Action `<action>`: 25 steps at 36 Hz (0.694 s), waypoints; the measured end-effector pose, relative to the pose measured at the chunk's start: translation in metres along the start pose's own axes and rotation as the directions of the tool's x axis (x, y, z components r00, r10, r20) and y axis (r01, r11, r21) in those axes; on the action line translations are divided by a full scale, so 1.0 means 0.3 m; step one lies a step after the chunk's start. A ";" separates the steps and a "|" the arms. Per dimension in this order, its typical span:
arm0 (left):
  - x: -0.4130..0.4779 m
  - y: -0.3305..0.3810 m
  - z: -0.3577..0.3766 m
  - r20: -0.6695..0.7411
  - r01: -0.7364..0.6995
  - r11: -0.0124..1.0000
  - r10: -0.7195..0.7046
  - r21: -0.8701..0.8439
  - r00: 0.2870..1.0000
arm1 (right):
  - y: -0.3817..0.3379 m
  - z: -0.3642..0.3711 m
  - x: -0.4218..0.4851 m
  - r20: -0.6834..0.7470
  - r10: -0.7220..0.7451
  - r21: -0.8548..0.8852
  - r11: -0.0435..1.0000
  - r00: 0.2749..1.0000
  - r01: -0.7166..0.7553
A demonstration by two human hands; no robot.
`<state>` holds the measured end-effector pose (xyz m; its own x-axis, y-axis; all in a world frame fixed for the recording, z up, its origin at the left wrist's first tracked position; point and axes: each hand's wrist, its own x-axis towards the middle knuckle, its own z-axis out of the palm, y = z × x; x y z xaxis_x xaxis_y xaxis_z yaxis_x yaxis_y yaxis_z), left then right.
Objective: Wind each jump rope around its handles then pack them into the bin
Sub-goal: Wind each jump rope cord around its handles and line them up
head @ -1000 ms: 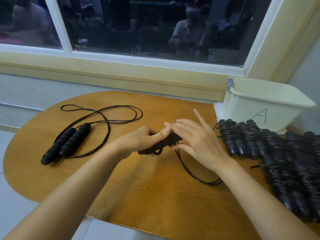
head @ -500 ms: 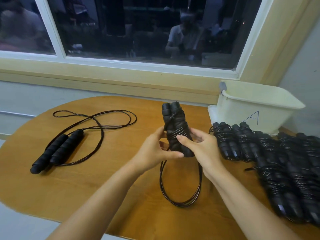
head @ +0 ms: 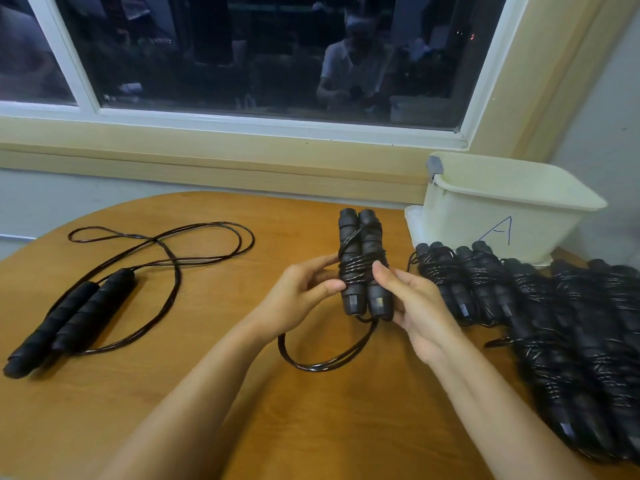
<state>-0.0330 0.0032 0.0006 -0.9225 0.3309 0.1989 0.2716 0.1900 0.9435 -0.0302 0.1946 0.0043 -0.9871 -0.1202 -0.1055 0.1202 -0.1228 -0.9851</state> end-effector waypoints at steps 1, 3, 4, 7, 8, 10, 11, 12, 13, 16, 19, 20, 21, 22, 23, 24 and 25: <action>0.010 -0.010 0.008 -0.013 0.021 0.998 -0.022 -0.057 1.000 | 0.005 0.000 0.005 -0.013 -0.001 0.013 1.000 1.000 0.001; 0.031 -0.031 0.023 -0.043 0.055 0.987 -0.062 -0.153 0.997 | 0.017 -0.001 0.012 -0.047 -0.034 0.001 0.999 0.998 0.035; 0.041 -0.042 0.031 -0.056 0.063 0.979 -0.075 -0.192 0.996 | 0.026 -0.002 0.019 -0.070 -0.070 -0.038 0.997 0.995 0.068; 0.064 -0.077 0.057 -0.107 0.056 0.960 -0.089 -0.274 0.990 | 0.060 -0.006 0.047 -0.126 -0.208 -0.219 0.960 0.970 0.177; 0.069 -0.090 0.064 -0.123 0.054 0.954 -0.094 -0.293 0.988 | 0.071 -0.010 0.060 -0.131 -0.236 -0.271 0.943 0.963 0.194; 0.075 -0.115 0.074 -0.138 0.060 0.946 -0.109 -0.319 0.984 | 0.091 -0.019 0.083 -0.100 -0.221 -0.291 0.939 0.970 0.184; 0.077 -0.124 0.075 -0.131 0.066 0.944 -0.114 -0.324 0.985 | 0.094 -0.021 0.089 -0.059 -0.186 -0.264 0.951 0.981 0.164; 0.077 -0.129 0.074 -0.115 0.073 0.943 -0.116 -0.325 0.987 | 0.099 -0.023 0.094 -0.005 -0.150 -0.234 0.961 0.989 0.145; 0.078 -0.131 0.072 -0.101 0.077 0.943 -0.115 -0.323 0.988 | 0.105 -0.024 0.099 0.045 -0.130 -0.210 0.968 0.991 0.136; 0.073 -0.127 0.061 -0.102 0.087 0.946 -0.124 -0.311 0.987 | 0.108 -0.026 0.096 0.096 -0.154 -0.195 0.966 0.983 0.170; 0.063 -0.114 0.055 -0.073 0.153 0.941 -0.183 -0.303 0.980 | 0.088 -0.018 0.088 0.039 -0.247 -0.171 0.953 0.968 0.250; 0.055 -0.105 0.056 -0.053 0.196 0.930 -0.223 -0.311 0.973 | 0.079 -0.014 0.082 0.028 -0.275 -0.167 0.946 0.961 0.276; 0.046 -0.095 0.056 -0.030 0.249 0.912 -0.273 -0.327 0.961 | 0.071 -0.010 0.073 0.017 -0.295 -0.167 0.941 0.955 0.294; 0.033 -0.081 0.055 0.001 0.314 0.881 -0.335 -0.354 0.942 | 0.064 -0.006 0.064 0.012 -0.310 -0.170 0.936 0.951 0.307; 0.020 -0.069 0.052 0.041 0.383 0.840 -0.399 -0.384 0.916 | 0.061 -0.006 0.054 0.008 -0.323 -0.178 0.931 0.946 0.319; 0.002 -0.052 0.048 0.088 0.452 0.786 -0.460 -0.422 0.883 | 0.060 -0.008 0.041 0.008 -0.336 -0.191 0.924 0.942 0.331; -0.017 -0.036 0.039 0.140 0.511 0.728 -0.508 -0.458 0.850 | 0.056 -0.009 0.026 0.001 -0.350 -0.209 0.916 0.937 0.342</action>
<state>-0.0280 0.0104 -0.0138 -0.8834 0.3144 -0.3474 -0.3990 -0.1161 0.9095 -0.0361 0.1943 -0.0133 -0.9667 -0.0707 0.2459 -0.2498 0.0527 -0.9669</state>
